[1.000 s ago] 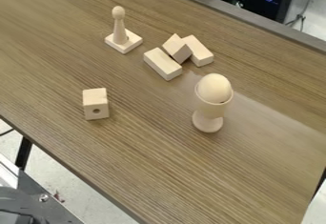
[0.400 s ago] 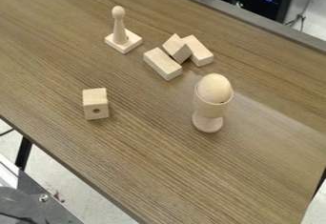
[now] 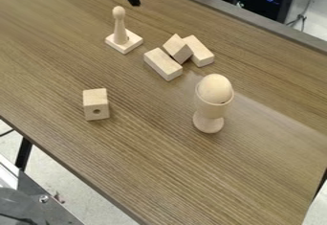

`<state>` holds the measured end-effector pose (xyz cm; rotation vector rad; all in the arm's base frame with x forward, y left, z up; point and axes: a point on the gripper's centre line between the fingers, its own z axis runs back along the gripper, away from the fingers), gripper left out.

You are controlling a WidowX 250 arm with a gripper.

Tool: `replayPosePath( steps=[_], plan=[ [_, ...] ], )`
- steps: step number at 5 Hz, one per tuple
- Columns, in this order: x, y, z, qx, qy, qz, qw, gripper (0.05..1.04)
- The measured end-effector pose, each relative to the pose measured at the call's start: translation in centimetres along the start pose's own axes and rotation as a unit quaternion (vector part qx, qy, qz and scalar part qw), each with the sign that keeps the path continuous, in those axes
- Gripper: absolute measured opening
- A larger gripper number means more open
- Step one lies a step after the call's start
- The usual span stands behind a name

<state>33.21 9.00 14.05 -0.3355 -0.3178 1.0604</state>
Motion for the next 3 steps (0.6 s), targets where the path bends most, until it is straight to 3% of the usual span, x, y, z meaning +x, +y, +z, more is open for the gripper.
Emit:
replayPosePath(
  steps=[3],
  plan=[
    [-0.8, 1.9, -4.0, 0.02, 0.009, 0.019, 0.9996, 1.0]
  ],
)
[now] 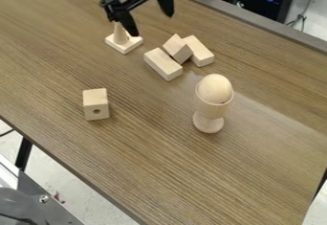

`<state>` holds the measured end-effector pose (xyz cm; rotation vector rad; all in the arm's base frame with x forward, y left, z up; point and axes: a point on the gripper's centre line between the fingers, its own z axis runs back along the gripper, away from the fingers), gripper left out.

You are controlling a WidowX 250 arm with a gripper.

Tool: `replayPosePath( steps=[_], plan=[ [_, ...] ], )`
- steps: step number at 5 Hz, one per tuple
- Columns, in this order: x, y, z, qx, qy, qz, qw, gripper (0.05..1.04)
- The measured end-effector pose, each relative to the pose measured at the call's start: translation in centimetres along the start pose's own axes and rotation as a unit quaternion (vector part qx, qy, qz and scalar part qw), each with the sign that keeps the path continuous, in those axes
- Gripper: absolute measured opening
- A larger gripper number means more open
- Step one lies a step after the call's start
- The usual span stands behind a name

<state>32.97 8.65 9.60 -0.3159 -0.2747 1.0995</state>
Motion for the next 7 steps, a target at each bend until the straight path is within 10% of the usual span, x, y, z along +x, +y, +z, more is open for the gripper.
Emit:
replayPosePath(
  steps=[7],
  plan=[
    [-0.8, -1.4, -3.3, -0.024, 0.007, 0.03, 0.9992, 1.0]
  ],
)
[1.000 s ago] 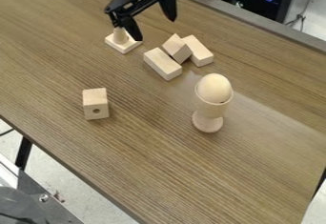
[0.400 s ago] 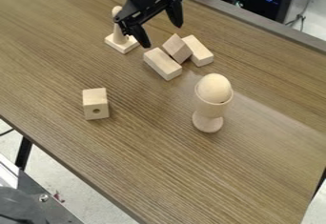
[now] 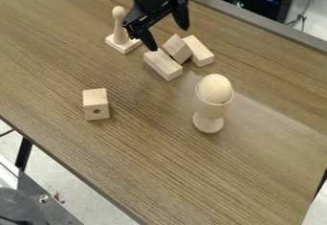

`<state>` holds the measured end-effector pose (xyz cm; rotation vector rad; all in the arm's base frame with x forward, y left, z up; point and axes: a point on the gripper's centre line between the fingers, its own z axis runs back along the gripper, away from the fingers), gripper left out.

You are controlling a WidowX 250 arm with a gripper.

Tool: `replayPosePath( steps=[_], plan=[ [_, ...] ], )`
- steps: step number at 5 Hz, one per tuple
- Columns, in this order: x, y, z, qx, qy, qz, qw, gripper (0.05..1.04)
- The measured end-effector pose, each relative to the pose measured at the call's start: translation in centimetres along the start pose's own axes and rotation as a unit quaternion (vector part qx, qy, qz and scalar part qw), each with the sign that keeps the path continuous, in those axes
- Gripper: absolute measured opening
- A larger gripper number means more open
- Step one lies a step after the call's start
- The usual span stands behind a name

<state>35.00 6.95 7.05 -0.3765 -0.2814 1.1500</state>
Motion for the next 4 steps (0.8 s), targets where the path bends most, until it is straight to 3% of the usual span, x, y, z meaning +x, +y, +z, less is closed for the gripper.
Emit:
replayPosePath(
  steps=[4],
  plan=[
    [-0.1, -0.5, -2.0, 0.004, -0.009, -0.003, 0.9999, 1.0]
  ],
)
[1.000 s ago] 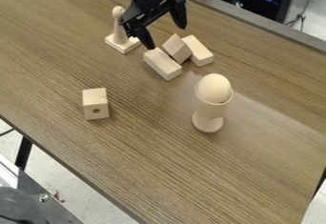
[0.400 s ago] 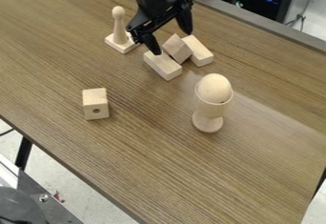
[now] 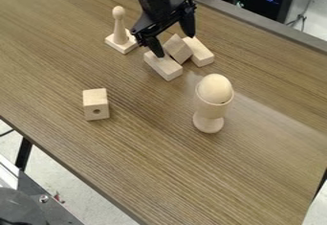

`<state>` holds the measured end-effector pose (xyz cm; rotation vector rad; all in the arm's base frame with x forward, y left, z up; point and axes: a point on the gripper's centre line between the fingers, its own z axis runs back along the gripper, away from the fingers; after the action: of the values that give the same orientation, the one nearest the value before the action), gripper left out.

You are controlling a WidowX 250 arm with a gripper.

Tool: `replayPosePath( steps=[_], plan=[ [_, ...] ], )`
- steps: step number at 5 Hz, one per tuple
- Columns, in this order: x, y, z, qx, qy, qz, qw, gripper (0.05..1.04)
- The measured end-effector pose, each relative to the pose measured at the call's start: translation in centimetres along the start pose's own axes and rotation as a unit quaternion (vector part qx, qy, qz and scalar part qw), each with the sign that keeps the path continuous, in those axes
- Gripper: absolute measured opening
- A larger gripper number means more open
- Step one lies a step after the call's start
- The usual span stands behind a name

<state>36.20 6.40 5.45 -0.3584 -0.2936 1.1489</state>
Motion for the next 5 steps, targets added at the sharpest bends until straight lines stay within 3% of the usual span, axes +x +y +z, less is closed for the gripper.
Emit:
replayPosePath(
  steps=[2, 3, 4, 5],
  plan=[
    [0.23, -0.05, -0.82, 0.006, -0.004, 0.004, 1.0, 0.969],
    [0.26, 0.07, -1.06, 0.008, -0.004, 0.009, 0.9999, 0.691],
    [0.35, 0.07, -1.05, 0.01, -0.007, 0.009, 0.9999, 0.548],
    [0.07, 0.18, -1.0, 0.014, 0.001, 0.011, 0.9998, 0.548]
  ],
)
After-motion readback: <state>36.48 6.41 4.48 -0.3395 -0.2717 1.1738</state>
